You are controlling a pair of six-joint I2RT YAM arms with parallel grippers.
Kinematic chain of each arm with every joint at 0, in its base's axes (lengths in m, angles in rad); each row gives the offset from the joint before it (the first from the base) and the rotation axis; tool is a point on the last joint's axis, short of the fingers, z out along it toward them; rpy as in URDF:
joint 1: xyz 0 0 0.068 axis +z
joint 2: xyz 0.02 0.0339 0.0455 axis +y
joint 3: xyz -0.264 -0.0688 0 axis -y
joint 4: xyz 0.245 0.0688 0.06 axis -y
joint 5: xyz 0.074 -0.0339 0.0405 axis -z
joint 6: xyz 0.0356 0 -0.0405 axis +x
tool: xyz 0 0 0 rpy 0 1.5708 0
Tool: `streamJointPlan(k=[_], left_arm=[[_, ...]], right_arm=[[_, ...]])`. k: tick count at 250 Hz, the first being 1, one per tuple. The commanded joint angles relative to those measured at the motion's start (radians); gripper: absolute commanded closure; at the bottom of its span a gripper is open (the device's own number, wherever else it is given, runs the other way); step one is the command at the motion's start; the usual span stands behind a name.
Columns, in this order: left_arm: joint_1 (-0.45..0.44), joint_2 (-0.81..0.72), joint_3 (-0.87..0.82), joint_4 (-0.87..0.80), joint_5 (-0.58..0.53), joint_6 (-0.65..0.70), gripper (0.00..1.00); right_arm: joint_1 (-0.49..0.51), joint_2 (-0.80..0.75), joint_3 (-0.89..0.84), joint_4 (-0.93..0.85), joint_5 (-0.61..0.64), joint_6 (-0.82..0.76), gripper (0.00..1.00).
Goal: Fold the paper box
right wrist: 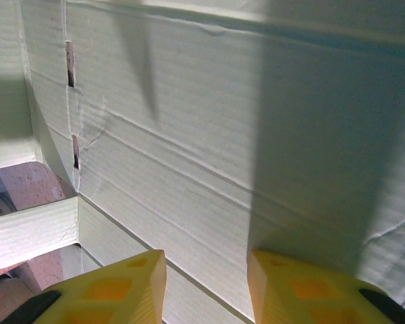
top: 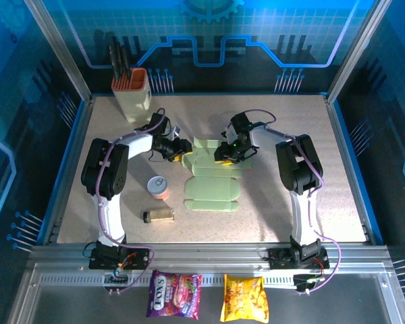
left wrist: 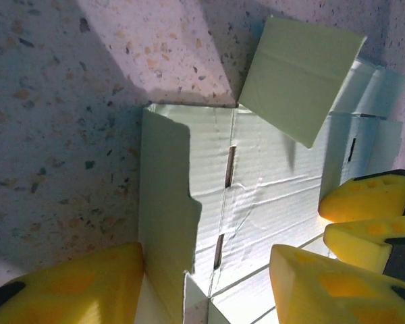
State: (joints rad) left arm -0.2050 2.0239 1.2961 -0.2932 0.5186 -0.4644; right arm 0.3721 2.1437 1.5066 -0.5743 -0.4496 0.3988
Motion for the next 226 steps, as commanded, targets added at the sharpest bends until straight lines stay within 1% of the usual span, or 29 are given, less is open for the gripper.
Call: streamJointPlan(k=[1, 29, 45, 63, 88, 113, 154, 188, 226], left_arm=[[-0.007, 0.007, -0.02, 0.017, 0.045, 0.004, 0.46], [-0.015, -0.01, -0.018, -0.037, -0.044, 0.03, 0.46], [-0.02, -0.01, -0.004, -0.081, -0.091, 0.051, 0.48], [-0.022, -0.004, 0.012, -0.12, -0.125, 0.071, 0.53], [-0.023, -0.006, 0.019, -0.138, -0.136, 0.085, 0.64], [-0.022, -0.028, 0.003, -0.116, -0.125, 0.083, 0.72], [-0.01, -0.057, -0.032, -0.061, -0.067, 0.062, 0.79], [0.013, -0.071, -0.073, 0.019, 0.033, -0.001, 0.81], [0.016, -0.077, -0.098, 0.082, 0.096, -0.051, 0.81]], right_arm=[[0.01, 0.032, -0.019, -0.007, 0.0, -0.004, 0.61], [0.01, 0.03, -0.025, -0.002, 0.002, -0.001, 0.61], [0.011, 0.03, -0.025, -0.001, 0.001, 0.0, 0.61], [0.011, 0.028, -0.024, -0.001, 0.001, -0.002, 0.61], [0.013, 0.028, -0.025, -0.001, 0.003, -0.001, 0.61], [0.013, 0.028, -0.024, 0.001, 0.001, 0.001, 0.61], [0.013, 0.022, -0.029, 0.004, 0.003, 0.002, 0.61], [0.014, 0.019, -0.031, 0.004, 0.006, 0.002, 0.61], [0.014, 0.018, -0.032, 0.011, -0.005, 0.008, 0.61]])
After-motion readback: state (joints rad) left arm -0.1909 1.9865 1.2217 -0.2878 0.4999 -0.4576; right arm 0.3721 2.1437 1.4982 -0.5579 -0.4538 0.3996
